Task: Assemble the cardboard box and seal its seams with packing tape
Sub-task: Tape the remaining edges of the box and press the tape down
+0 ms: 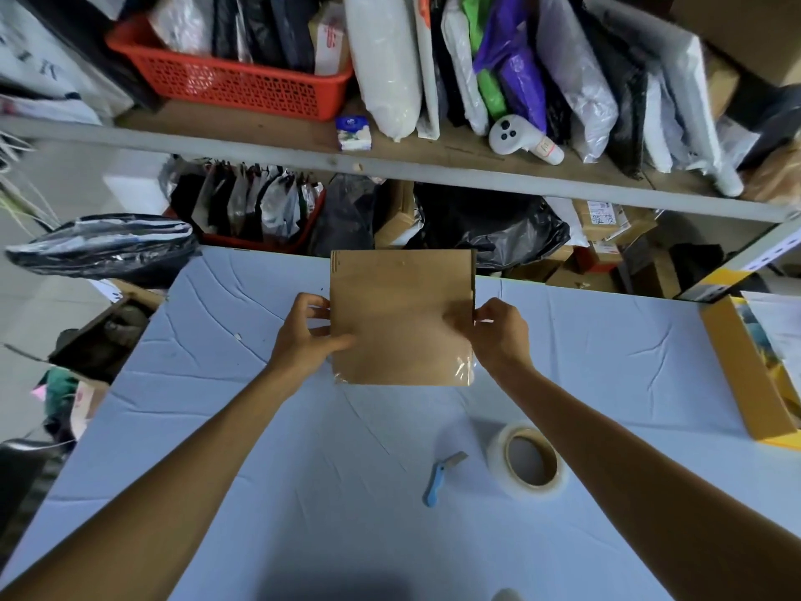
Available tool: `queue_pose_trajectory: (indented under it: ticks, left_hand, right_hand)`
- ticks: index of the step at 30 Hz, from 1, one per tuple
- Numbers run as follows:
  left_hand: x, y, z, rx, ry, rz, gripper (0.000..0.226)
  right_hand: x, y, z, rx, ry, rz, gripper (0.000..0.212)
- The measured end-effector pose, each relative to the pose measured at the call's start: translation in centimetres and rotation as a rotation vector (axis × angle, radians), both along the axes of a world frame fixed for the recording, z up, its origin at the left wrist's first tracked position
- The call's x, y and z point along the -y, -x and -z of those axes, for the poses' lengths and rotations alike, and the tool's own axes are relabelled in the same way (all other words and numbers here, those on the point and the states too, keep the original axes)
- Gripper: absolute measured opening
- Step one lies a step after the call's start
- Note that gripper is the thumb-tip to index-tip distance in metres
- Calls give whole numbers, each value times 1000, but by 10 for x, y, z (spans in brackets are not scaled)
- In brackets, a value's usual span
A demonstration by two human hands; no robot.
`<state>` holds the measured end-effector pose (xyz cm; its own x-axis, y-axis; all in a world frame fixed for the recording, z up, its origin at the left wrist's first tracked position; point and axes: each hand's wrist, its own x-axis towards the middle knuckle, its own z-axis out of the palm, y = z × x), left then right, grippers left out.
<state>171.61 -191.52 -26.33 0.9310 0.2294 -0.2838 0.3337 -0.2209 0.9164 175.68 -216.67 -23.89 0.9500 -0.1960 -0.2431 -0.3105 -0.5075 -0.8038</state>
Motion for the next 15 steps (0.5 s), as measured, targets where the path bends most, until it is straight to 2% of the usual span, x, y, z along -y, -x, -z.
queue_pose_trajectory:
  ticks: [5,8,10,15]
  left_hand:
    - [-6,-3,7,-7,-12,-9,68]
    - [-6,2,9,-13,-45,17,75]
    - [-6,4,13,-5,-35,10,72]
    - [-2,9,18,9,24,19,57]
  right_hand:
    - [0,4,0,38,-65,-18,41]
    - [1,7,2,61,-34,-109,63]
    - [1,8,8,71,-23,-151,69]
    - [3,14,19,60,-103,-89,49]
